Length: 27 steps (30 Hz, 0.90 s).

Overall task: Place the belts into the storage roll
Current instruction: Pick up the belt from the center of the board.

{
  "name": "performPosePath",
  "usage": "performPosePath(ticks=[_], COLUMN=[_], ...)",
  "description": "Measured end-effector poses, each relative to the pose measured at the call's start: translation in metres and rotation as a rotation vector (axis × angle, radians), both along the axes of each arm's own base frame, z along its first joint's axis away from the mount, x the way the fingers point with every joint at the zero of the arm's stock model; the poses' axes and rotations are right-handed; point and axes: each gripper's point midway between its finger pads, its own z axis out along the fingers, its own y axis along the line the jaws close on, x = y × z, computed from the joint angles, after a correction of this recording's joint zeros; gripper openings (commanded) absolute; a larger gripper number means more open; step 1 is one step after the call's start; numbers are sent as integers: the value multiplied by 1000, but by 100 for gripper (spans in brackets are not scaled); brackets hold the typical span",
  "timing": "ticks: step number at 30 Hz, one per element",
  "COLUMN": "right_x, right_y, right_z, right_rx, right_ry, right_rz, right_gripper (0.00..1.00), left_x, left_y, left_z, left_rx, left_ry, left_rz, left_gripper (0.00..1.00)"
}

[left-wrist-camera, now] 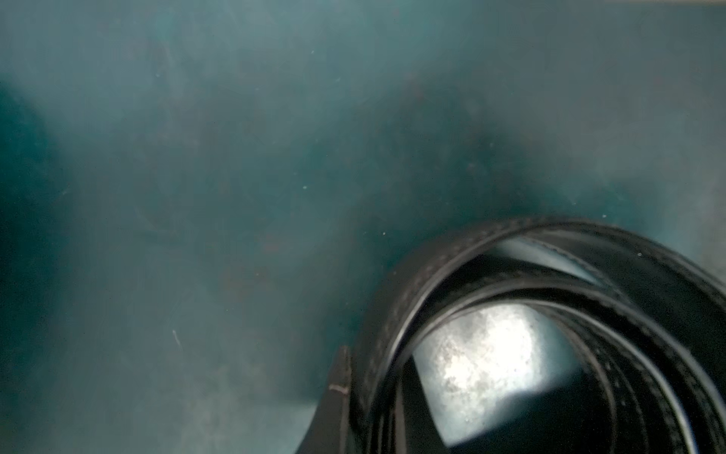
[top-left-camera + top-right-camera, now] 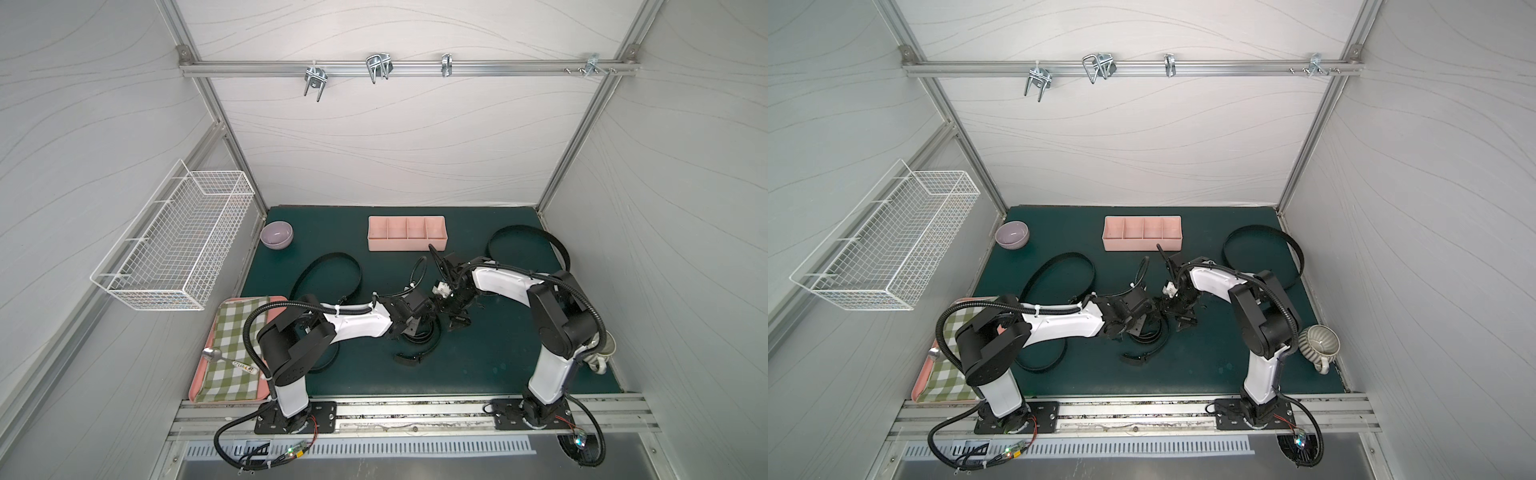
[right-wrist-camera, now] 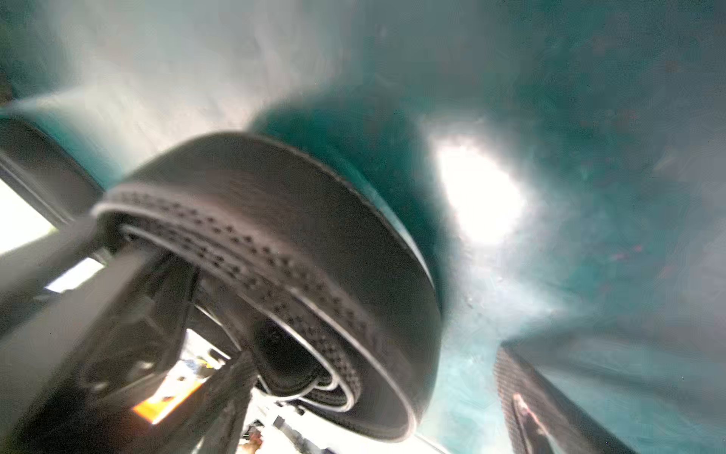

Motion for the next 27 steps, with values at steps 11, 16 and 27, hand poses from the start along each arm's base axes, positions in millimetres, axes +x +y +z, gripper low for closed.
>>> performPosePath(ticks=[11, 16, 27], right_x=[12, -5, -27], right_y=[12, 14, 27], right_z=[9, -2, -7], right_rx=[10, 6, 86], right_ry=[-6, 57, 138], right_rz=[-16, -42, -168], right_gripper=[64, 63, 66], left_x=[0, 1, 1], left_y=[1, 2, 2], left_z=[-1, -1, -1], left_rx=[28, 38, 44], left_ry=[23, 32, 40], left_rz=[32, 47, 74], left_gripper=[0, 0, 0])
